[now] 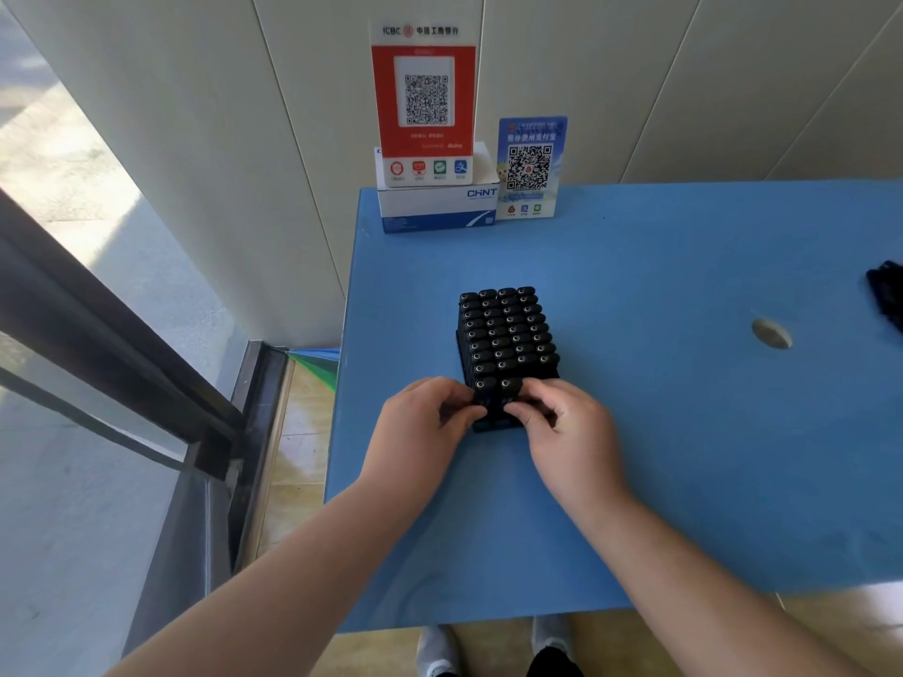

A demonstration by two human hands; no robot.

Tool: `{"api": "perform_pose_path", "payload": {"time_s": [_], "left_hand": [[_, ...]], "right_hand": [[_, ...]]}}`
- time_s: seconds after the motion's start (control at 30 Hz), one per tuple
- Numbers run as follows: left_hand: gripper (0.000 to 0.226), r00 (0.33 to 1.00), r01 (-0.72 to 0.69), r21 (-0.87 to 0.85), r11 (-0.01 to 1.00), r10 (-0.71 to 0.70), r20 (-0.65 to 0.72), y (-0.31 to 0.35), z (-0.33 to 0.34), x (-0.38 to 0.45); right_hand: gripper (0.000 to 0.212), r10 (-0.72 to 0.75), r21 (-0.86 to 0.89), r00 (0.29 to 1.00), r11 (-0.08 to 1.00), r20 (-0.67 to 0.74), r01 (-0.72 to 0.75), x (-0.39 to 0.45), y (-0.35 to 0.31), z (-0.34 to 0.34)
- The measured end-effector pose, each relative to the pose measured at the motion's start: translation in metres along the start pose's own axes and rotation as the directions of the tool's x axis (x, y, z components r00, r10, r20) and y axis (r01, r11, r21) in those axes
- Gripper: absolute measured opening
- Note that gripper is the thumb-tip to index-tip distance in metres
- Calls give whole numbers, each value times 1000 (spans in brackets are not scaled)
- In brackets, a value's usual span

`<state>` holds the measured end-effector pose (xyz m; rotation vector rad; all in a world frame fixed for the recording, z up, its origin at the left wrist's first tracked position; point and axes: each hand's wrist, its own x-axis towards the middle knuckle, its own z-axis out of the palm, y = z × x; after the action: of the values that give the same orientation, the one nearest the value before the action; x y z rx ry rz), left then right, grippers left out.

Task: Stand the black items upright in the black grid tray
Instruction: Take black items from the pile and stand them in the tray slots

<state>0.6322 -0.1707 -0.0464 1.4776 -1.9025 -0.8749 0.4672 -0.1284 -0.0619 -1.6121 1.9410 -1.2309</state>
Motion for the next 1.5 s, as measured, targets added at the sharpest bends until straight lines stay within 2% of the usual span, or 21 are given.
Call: {"api": "perform_pose_path", "payload": {"time_s": [0.3, 0.4, 0.5, 0.57, 0.63, 0.73, 0.87, 1.0, 1.1, 1.3, 1.5], "left_hand": [[13, 997, 62, 1, 998, -62, 40, 7, -5, -3], [11, 997, 27, -14, 1000, -26, 69, 17, -6, -9], [11, 987, -69, 0, 998, 68, 144, 33, -4, -18], [3, 972, -139, 49, 989, 127, 197, 47, 0, -21], [10, 957, -205, 127, 970, 172, 233, 63, 7, -23], [22, 925, -324, 225, 919, 258, 279, 90, 21, -23], [43, 858, -493, 342, 800, 381, 343, 123, 48, -20], [49, 812, -574, 372, 729, 449, 373, 158, 82, -25], [52, 776, -621, 365, 694, 481, 407, 186, 112, -38], [49, 711, -691, 314, 651, 533, 459, 245, 176, -81], [46, 712, -696, 313, 647, 564, 418, 301, 232, -119]], "right_hand": [[9, 66, -19, 997, 998, -29, -67, -7, -3, -2], [15, 105, -8, 993, 994, -53, -106, -12, -4, -14], [21, 121, -23, 990, 992, -77, -123, -13, -5, -36], [23, 127, -25, 987, 991, -102, -130, -12, -6, -57], [25, 137, -51, 983, 988, -120, -144, -13, -4, -83], [32, 162, -197, 982, 964, -98, -179, -21, 4, -130], [43, 235, -424, 968, 871, -85, -249, -47, 17, -200], [48, 285, -552, 944, 766, -167, -329, -81, 31, -254], [49, 320, -581, 919, 713, -229, -393, -107, 44, -287], [51, 339, -569, 895, 691, -291, -447, -152, 71, -350], [50, 326, -573, 904, 700, -275, -427, -176, 100, -417]]}}
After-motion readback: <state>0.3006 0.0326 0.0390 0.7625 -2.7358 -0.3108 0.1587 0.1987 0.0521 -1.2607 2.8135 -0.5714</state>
